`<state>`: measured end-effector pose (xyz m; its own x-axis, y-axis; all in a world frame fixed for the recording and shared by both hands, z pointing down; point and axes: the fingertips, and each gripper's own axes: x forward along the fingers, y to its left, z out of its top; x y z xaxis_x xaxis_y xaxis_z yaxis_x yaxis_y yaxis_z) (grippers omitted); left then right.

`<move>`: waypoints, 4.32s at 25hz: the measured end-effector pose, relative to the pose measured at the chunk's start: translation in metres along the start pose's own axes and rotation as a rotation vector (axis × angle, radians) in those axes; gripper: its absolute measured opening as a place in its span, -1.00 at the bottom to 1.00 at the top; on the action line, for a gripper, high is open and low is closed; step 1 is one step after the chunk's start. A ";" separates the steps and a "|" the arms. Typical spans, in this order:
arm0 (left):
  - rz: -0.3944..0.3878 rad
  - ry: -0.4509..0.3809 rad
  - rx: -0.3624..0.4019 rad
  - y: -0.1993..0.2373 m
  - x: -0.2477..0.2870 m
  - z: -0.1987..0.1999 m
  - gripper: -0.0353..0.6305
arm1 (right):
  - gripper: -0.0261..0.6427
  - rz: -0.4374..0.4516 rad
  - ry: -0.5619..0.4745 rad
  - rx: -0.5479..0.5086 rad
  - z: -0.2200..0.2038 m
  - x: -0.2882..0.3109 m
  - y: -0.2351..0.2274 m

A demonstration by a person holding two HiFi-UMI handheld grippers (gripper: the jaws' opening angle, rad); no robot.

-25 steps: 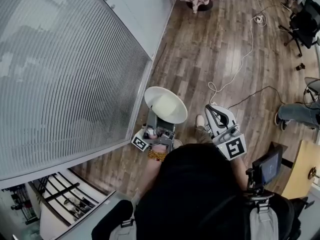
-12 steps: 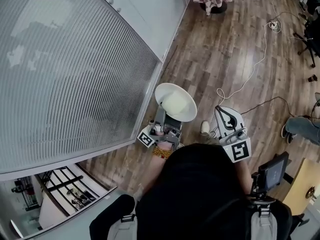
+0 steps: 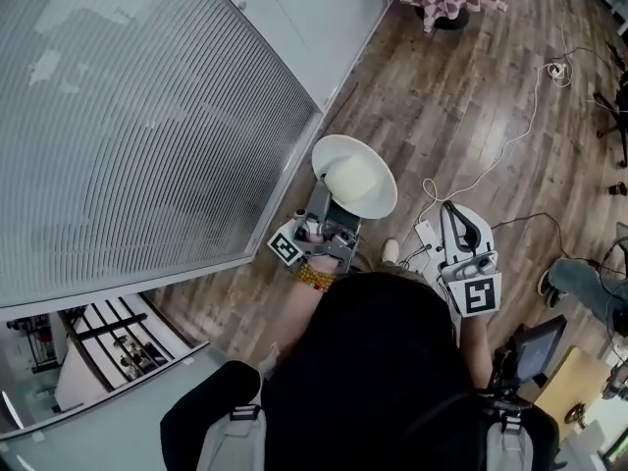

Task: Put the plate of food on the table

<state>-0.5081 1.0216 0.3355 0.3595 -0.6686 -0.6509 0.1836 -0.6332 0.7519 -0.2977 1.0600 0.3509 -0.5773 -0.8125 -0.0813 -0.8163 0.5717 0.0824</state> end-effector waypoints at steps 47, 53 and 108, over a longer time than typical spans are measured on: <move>0.021 0.071 -0.273 0.375 0.346 0.121 -0.84 | -0.89 -0.313 0.099 0.002 -0.045 0.318 -0.349; 0.039 0.052 -0.240 0.412 0.369 0.121 -0.84 | -0.89 -0.274 0.074 0.017 -0.067 0.356 -0.395; 0.123 0.222 -0.463 0.931 0.916 -0.036 -0.84 | -0.89 -0.451 0.200 0.063 -0.162 0.602 -1.025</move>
<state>0.0252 -0.1665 0.4432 0.5795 -0.5968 -0.5550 0.4947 -0.2835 0.8215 0.1943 -0.0336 0.3782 -0.1564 -0.9829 0.0976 -0.9870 0.1592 0.0217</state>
